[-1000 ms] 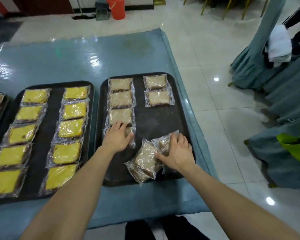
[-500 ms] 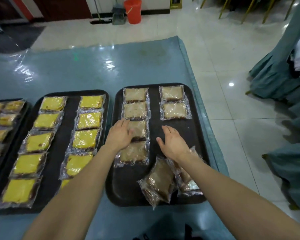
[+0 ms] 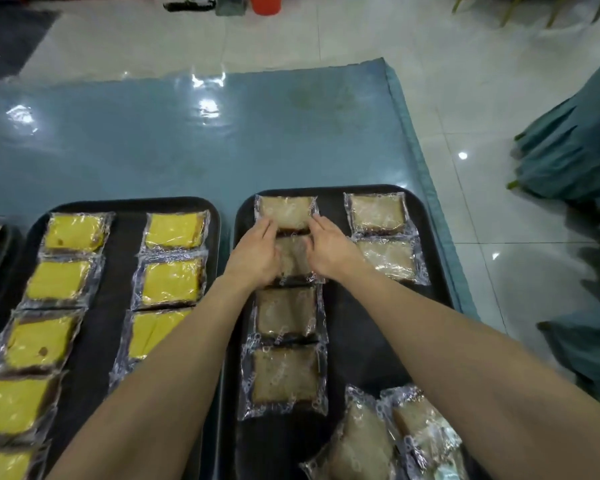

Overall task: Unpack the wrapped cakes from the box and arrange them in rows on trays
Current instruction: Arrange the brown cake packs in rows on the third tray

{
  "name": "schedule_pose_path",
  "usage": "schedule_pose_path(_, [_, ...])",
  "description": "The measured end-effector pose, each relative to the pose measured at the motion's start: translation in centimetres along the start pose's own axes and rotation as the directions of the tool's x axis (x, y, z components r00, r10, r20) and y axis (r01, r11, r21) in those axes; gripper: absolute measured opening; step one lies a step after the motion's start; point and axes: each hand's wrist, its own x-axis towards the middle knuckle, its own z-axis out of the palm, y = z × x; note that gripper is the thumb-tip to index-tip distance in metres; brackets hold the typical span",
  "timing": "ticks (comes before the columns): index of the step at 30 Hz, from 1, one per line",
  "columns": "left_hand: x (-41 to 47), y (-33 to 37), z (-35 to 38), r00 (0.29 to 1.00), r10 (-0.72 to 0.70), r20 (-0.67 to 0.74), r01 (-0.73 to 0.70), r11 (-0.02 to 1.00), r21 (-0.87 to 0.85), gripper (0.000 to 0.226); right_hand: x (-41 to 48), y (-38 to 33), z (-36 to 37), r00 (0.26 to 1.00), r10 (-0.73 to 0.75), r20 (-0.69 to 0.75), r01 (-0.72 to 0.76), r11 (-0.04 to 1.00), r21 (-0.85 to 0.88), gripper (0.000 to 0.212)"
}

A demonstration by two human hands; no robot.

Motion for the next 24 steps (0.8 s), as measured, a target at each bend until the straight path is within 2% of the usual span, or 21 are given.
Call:
schedule_pose_path(4, [1.0, -1.8, 1.0, 0.996, -0.07, -0.047, 0.066, 0.994, -0.086, 0.061, 1.3, 0.4, 0.8, 0.999, 0.05, -0.016, -0.049, 0.997, 0.059, 0.059])
schedule_pose_path(9, [1.6, -2.7, 0.1, 0.995, -0.103, -0.009, 0.1, 0.986, -0.133, 0.062, 1.1, 0.6, 0.7, 0.997, 0.061, -0.054, -0.051, 0.985, 0.164, 0.063])
schedule_pose_path(11, [0.9, -2.2, -0.4, 0.992, -0.104, -0.07, 0.094, 0.987, -0.131, 0.056, 0.3, 0.4, 0.4, 0.991, 0.082, -0.11, -0.065, 0.987, 0.146, 0.065])
schedule_pose_path(15, [-2.7, -0.8, -0.9, 0.961, -0.081, -0.265, 0.065, 0.995, -0.071, 0.036, -2.8, -0.3, 0.7, 0.954, 0.135, -0.269, -0.115, 0.989, 0.091, 0.043])
schedule_pose_path(17, [-4.3, -0.3, -0.6, 0.948, -0.161, -0.275, 0.14, 0.986, -0.094, 0.029, -4.0, -0.7, 1.1, 0.955, 0.202, -0.219, -0.175, 0.975, 0.134, 0.036])
schedule_pose_path(19, [-5.0, -0.1, -0.4, 0.945, -0.237, -0.224, 0.203, 0.965, -0.167, 0.027, -4.7, -0.9, 1.6, 0.967, 0.219, -0.128, -0.198, 0.967, 0.164, 0.039])
schedule_pose_path(22, [-5.0, -0.4, -0.2, 0.955, -0.25, -0.158, 0.209, 0.948, -0.24, 0.037, -5.1, -1.4, 2.2, 0.975, 0.203, -0.094, -0.185, 0.967, 0.173, 0.048])
schedule_pose_path(24, [-5.0, -0.6, -0.5, 0.955, -0.261, -0.14, 0.22, 0.942, -0.254, 0.044, -5.1, -1.7, 2.3, 0.976, 0.198, -0.095, -0.181, 0.969, 0.167, 0.045])
